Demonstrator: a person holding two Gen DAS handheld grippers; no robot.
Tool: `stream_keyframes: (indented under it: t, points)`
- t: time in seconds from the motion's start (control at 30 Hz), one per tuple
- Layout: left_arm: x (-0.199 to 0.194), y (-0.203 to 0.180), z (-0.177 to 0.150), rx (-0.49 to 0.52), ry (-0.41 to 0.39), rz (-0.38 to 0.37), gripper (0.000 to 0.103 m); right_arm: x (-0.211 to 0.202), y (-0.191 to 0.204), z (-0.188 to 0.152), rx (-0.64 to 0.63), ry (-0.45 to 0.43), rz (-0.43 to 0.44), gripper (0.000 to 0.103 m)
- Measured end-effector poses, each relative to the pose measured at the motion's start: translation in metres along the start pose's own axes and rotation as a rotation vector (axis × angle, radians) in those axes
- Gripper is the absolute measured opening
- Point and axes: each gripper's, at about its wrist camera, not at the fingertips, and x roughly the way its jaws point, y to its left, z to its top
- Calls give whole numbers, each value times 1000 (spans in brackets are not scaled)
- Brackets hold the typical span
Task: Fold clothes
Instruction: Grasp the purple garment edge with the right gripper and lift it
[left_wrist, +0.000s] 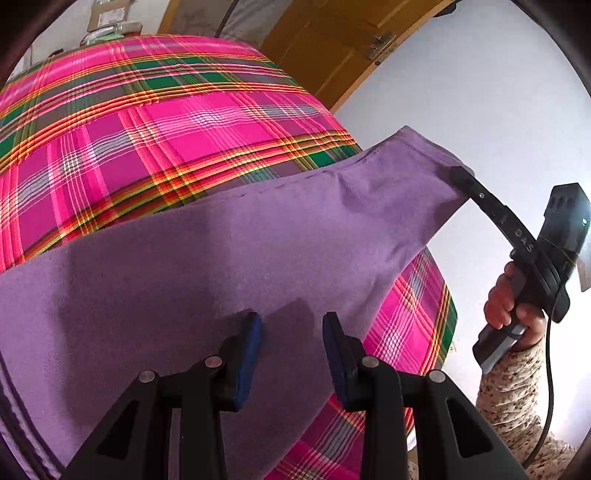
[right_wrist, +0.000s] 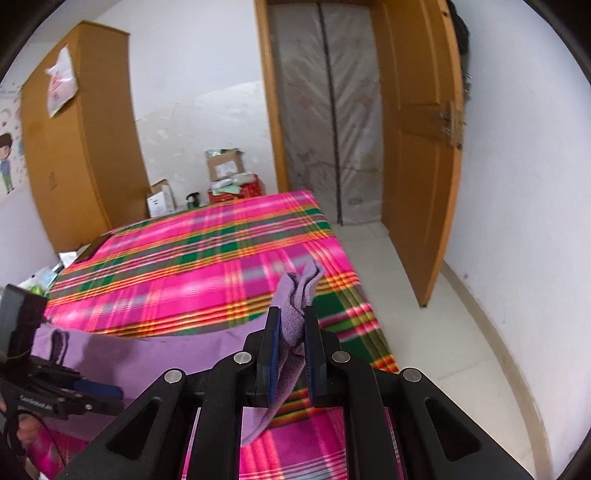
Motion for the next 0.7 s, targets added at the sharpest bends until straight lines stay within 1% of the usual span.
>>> stream_keyframes:
  t: [0.13, 0.2, 0.3, 0.37, 0.4, 0.43, 0.53, 0.7]
  points:
    - [3, -4, 13, -5, 28, -27, 35, -7, 13, 4, -36, -15, 38, 12]
    - [3, -7, 24, -7, 35, -54, 34, -8, 16, 6, -51, -18, 50, 12]
    - [8, -13, 38, -4, 73, -111, 34, -13, 19, 9, -85, -15, 69, 12]
    - [13, -18, 50, 8, 89, -138, 34, -16, 18, 11, -101, -9, 74, 12]
    - [18, -17, 56, 4, 100, -136, 34, -17, 18, 11, -106, -6, 79, 12]
    - [22, -15, 60, -10, 109, -138, 34, -18, 17, 12, -111, -2, 85, 12]
    - [35, 1, 71, -117, 128, -159, 35, -23, 17, 13, -116, -3, 100, 12]
    - [47, 7, 76, -160, 128, -171, 34, -29, 20, 13, -111, -10, 133, 12]
